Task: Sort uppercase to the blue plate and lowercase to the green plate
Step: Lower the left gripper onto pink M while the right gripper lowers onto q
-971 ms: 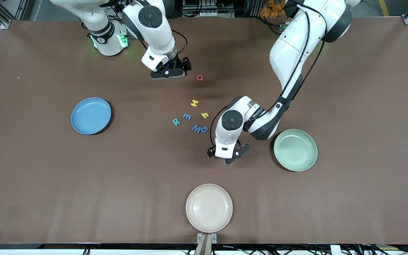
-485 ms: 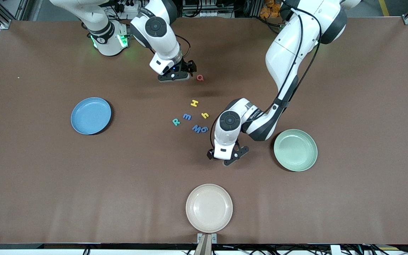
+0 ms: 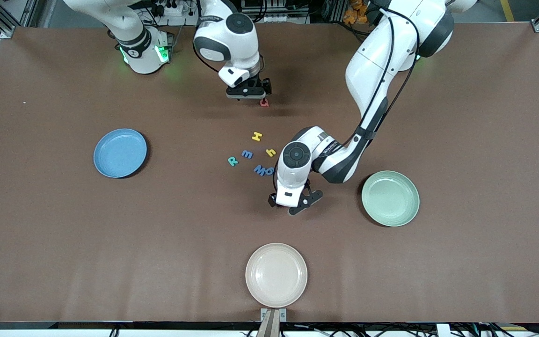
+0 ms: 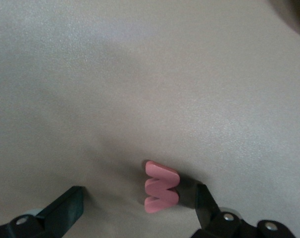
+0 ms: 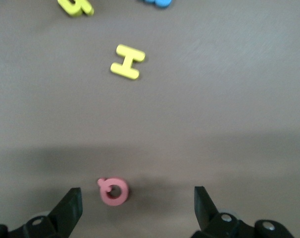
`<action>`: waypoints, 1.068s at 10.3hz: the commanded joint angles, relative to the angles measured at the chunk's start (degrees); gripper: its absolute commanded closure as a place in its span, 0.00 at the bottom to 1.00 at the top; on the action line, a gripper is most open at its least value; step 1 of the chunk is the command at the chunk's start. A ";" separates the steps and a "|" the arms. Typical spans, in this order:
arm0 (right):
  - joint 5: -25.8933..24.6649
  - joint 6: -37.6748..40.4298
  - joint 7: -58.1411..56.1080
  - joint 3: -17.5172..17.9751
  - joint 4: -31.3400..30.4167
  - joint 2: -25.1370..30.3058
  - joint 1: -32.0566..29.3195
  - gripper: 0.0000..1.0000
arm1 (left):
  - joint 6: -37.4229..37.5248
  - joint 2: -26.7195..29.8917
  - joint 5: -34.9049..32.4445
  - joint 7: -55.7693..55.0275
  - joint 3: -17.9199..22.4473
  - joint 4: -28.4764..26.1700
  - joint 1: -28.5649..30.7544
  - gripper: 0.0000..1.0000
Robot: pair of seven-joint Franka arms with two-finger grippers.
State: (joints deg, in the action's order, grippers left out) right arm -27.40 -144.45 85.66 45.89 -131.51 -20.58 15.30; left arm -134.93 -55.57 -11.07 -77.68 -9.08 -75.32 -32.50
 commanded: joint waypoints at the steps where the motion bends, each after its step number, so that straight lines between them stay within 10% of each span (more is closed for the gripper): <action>1: -3.44 0.31 5.12 -0.36 5.02 -7.01 1.92 0.00 | 0.37 -0.86 -0.79 0.16 1.52 1.40 -0.72 0.00; 11: -20.14 -4.79 16.73 -4.14 5.82 -15.11 4.56 0.14 | 5.02 -0.15 -1.06 0.25 4.60 1.40 -4.06 0.00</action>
State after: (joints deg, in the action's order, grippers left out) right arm -45.53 -148.82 100.02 42.28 -126.88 -34.97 19.08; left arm -132.10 -55.56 -11.07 -77.68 -5.06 -74.04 -35.99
